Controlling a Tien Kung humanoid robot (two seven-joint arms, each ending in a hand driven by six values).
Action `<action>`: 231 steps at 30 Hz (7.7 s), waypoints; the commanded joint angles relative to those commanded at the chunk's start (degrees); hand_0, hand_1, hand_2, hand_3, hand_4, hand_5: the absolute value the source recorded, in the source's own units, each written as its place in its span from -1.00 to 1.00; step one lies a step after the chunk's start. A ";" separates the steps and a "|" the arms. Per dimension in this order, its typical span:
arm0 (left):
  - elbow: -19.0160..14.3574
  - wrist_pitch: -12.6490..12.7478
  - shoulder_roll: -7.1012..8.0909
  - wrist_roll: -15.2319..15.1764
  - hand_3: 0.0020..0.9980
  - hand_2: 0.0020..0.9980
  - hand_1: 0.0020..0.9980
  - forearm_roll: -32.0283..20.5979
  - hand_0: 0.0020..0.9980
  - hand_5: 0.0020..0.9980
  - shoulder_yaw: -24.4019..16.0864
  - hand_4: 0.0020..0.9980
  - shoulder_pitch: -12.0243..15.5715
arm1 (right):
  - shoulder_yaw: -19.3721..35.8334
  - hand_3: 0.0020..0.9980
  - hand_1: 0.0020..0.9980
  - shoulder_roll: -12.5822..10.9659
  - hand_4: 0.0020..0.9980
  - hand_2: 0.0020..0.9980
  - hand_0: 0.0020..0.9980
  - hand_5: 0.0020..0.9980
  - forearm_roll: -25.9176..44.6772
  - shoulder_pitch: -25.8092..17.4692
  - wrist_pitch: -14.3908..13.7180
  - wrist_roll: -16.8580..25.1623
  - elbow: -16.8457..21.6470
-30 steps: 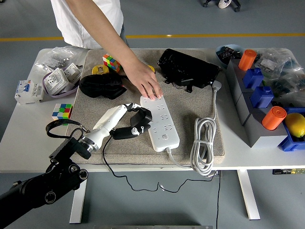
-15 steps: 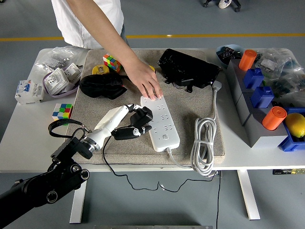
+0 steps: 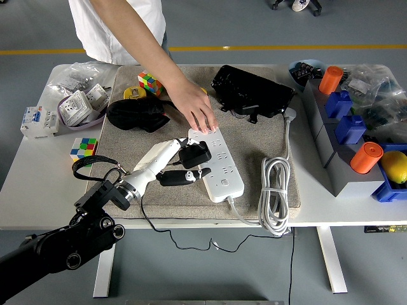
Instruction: Put the plug near the board,insert it into the board,press the button,pull the plug out
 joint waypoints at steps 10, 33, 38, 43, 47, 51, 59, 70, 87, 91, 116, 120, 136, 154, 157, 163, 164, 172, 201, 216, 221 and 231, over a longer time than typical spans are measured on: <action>-0.56 0.05 0.02 0.11 0.40 0.48 0.46 1.41 0.37 0.24 0.40 0.76 -0.70 | -0.06 0.18 0.38 0.00 1.00 0.37 0.35 0.15 0.02 0.01 -0.05 0.12 0.02; -1.50 -0.14 0.41 -0.56 0.40 0.48 0.45 1.99 0.35 0.26 0.21 0.78 -0.94 | 0.22 0.18 0.37 0.06 1.00 0.37 0.35 0.15 -0.12 0.03 -0.13 0.33 0.09; -4.00 0.28 1.01 -1.30 0.41 0.50 0.46 0.56 0.37 0.26 -1.33 0.79 -0.42 | 0.02 0.18 0.38 0.06 1.00 0.37 0.35 0.15 -0.03 -0.03 -0.13 0.30 0.06; -8.60 -0.17 2.01 -0.14 0.41 0.50 0.46 -0.52 0.37 0.26 -2.53 0.79 0.30 | 0.06 0.18 0.38 0.07 1.00 0.37 0.35 0.15 -0.16 -0.07 -0.12 0.31 0.14; -13.41 -2.39 2.87 3.83 0.41 0.39 0.28 -1.35 0.14 0.26 -3.40 0.80 0.83 | 0.12 0.18 0.38 -0.01 1.00 0.37 0.35 0.15 -0.29 -0.15 -0.14 0.30 0.21; -17.90 -5.88 3.42 9.71 0.36 0.04 -0.20 -1.20 -0.48 0.08 -4.60 0.80 0.73 | 0.02 0.18 0.38 -0.07 1.00 0.37 0.35 0.15 -0.22 -0.09 -0.16 0.29 0.20; -24.04 -18.01 3.47 26.36 0.51 -0.46 -0.70 1.31 -0.77 -0.59 -5.94 0.57 -1.11 | -0.44 0.18 0.37 -0.22 1.00 0.37 0.35 0.15 -0.02 -0.08 -0.17 0.25 0.21; -21.48 -25.43 2.86 33.83 0.85 -0.64 -0.80 0.08 -0.91 -1.00 -1.86 0.38 -3.88 | -1.20 0.18 0.38 -0.59 1.00 0.37 0.35 0.15 0.15 0.28 -0.14 0.22 0.27; -23.46 -28.15 5.98 32.49 0.71 -0.65 -0.80 -0.89 -0.92 -1.00 -1.55 0.26 -3.10 | -0.63 0.18 0.38 -0.49 1.00 0.37 0.35 0.15 0.00 -0.15 -0.15 0.21 0.39; -23.89 -28.18 5.45 32.37 0.71 -0.65 -0.80 -1.35 -0.92 -1.00 -1.08 0.26 -3.45 | -0.59 0.18 0.38 -0.53 1.00 0.37 0.35 0.15 -0.02 -0.16 -0.17 0.21 0.40; -17.35 -28.64 2.69 32.96 0.70 -0.64 -0.80 -1.08 -0.91 -1.00 2.32 0.22 -5.49 | 0.18 0.18 0.37 -0.60 1.00 0.36 0.35 0.14 -0.47 -0.18 -0.15 0.28 0.63; -17.20 -28.65 2.67 33.13 0.70 -0.64 -0.80 -1.04 -0.91 -1.00 2.47 0.22 -5.60 | 0.27 0.18 0.37 -0.64 1.00 0.36 0.35 0.14 -0.54 -0.19 -0.18 0.28 0.67; -16.76 -29.17 2.60 33.37 0.67 -0.65 -0.81 -1.05 -0.91 -1.00 3.03 0.24 -5.61 | 0.41 0.18 0.37 -0.61 1.00 0.36 0.35 0.14 -0.77 -0.18 -0.16 0.32 0.78; -18.73 -20.63 3.49 20.26 0.34 -0.26 -0.63 -7.45 -0.72 -0.64 -4.53 0.67 -2.87 | 0.18 0.18 0.38 -0.57 1.00 0.36 0.35 0.13 -0.81 -0.14 -0.14 0.33 0.77; -17.60 -17.34 3.52 16.41 0.34 -0.26 -0.63 -10.90 -0.72 -0.64 -5.35 0.67 -1.82 | -0.03 0.18 0.38 -0.57 1.00 0.36 0.35 0.13 -0.63 -0.04 -0.14 0.34 0.69; -15.16 -10.18 3.49 7.66 0.22 0.14 0.05 -20.67 -0.31 -0.15 -6.55 0.84 0.64 | -0.43 0.18 0.38 -0.40 1.00 0.36 0.35 0.13 -0.25 0.07 -0.16 0.35 0.53; -14.89 -9.15 3.46 6.00 0.39 0.37 0.32 -22.82 0.14 0.05 -6.71 0.88 0.92 | -0.44 0.18 0.38 -0.39 1.00 0.36 0.35 0.13 -0.25 0.09 -0.16 0.35 0.54; -12.55 -4.99 2.98 -3.60 0.66 0.71 0.64 -31.37 0.59 0.31 -9.45 0.99 3.13 | -0.82 0.18 0.38 -0.40 1.00 0.36 0.35 0.13 -0.26 0.35 -0.15 0.38 0.55; -10.42 -5.52 2.94 -8.58 0.79 0.81 0.68 -39.05 0.65 0.62 -9.52 1.00 4.92 | -1.64 0.18 0.37 -0.14 1.00 0.36 0.35 0.13 0.45 -0.19 -0.16 0.34 0.30; -12.42 -5.64 3.06 -7.47 0.75 0.56 0.51 -36.08 0.45 0.59 -10.62 1.00 5.22 | -1.00 0.18 0.37 -0.16 1.00 0.36 0.35 0.13 0.06 -0.50 -0.16 0.36 0.44; -14.82 -7.04 3.60 -4.85 0.74 0.21 0.01 -31.71 -0.08 0.45 -10.96 1.00 4.58 | -0.85 0.18 0.37 -0.19 1.00 0.37 0.35 0.14 -0.05 -0.42 -0.14 0.37 0.51; -19.00 -14.09 4.32 9.92 0.69 -0.48 -0.75 -16.00 -0.70 -0.24 -10.30 0.92 1.89 | -0.67 0.18 0.37 -0.38 1.00 0.36 0.35 0.13 -0.11 -0.35 -0.08 0.38 0.56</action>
